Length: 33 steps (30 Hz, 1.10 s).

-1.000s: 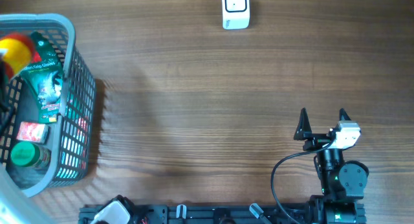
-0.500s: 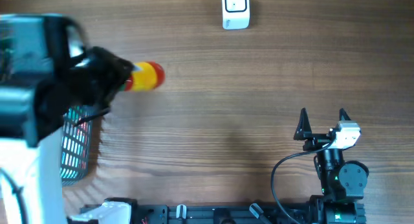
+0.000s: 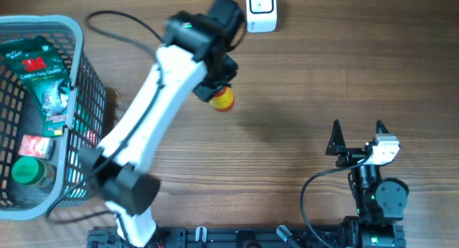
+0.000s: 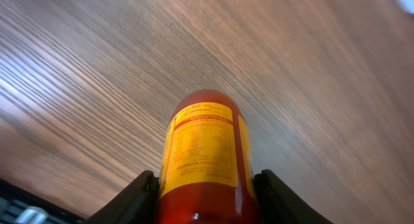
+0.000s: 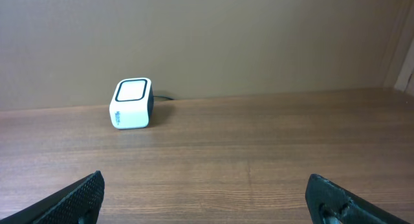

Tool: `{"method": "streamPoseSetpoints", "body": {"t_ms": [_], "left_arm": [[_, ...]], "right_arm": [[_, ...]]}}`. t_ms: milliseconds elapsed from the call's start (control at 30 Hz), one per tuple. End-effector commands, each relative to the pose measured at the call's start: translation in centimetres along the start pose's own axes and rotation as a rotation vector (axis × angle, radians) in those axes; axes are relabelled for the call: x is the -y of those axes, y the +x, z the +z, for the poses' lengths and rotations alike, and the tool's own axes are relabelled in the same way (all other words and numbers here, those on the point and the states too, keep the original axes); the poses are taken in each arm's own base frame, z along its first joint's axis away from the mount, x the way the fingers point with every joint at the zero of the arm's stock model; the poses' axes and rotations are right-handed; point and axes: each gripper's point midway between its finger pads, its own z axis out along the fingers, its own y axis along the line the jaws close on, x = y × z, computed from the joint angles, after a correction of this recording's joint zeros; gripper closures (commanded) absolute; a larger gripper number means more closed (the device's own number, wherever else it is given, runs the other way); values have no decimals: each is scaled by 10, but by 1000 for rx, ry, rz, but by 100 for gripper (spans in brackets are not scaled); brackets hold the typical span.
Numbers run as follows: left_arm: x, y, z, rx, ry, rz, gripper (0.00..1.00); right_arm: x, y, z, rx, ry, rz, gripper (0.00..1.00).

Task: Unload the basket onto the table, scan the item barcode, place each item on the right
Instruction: 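Carry the sriracha bottle with the left gripper and set it on the table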

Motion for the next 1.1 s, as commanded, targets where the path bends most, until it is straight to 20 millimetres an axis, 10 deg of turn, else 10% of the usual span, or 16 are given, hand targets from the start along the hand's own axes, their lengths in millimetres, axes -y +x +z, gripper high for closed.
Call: {"method": "streamPoseSetpoints", "body": {"t_ms": [0,567,667,767,933,1067], "left_arm": [[2,8,40,6,-117,-195,60],[9,30,90,64,-154,-509,50],[8,36,101,63,-157,-496,39],[6,42,100,62,-164,-478,5],[10,29,45,66,-42,-441,0],[0,-28,-53,236,179,-387,0]], "right_arm": [[0,0,0,2,1,-9,0],[0,0,0,2,1,-10,0],[0,0,0,2,1,-9,0],[0,0,0,2,2,-9,0],[0,0,0,2,1,-9,0],[0,0,0,2,1,-9,0]]}}
